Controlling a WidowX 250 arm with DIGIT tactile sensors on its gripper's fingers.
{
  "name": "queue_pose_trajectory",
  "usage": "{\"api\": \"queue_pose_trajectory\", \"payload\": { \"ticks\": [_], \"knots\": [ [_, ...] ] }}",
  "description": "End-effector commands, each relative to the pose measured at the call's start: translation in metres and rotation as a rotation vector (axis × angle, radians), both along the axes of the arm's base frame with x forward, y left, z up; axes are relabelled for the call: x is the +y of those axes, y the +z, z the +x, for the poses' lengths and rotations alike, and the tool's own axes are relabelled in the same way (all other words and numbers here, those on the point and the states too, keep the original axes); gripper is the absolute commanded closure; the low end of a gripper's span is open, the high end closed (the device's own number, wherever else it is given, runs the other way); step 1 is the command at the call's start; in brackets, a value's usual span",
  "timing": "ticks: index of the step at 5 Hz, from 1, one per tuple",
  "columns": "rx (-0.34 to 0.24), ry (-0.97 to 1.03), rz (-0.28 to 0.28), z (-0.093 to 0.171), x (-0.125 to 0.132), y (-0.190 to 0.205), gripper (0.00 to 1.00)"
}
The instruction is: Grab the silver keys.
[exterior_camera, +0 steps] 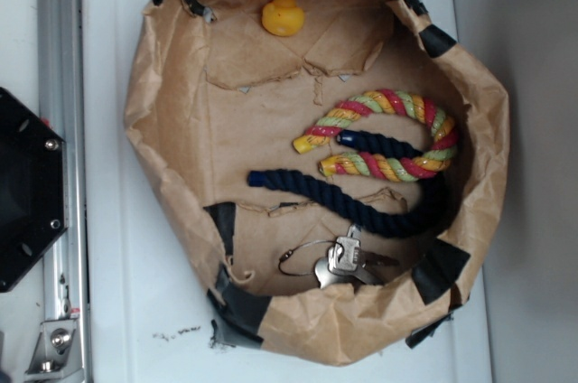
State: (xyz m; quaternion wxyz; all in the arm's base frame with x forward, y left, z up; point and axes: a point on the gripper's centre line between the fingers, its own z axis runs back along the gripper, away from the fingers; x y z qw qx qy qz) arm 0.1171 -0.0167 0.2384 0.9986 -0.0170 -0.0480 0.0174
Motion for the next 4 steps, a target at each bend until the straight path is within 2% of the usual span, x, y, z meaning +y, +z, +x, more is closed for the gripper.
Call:
{"api": "queue_pose_trajectory", "payload": {
  "ticks": [1,3,4],
  "knots": [
    [0.000,0.000,0.000,0.000,0.000,0.000,0.00],
    [-0.082,0.237,-0.032,0.100,0.013,-0.025,0.00],
    [-0.079,0.357,-0.114,0.138,0.032,-0.041,0.00]
  ]
}}
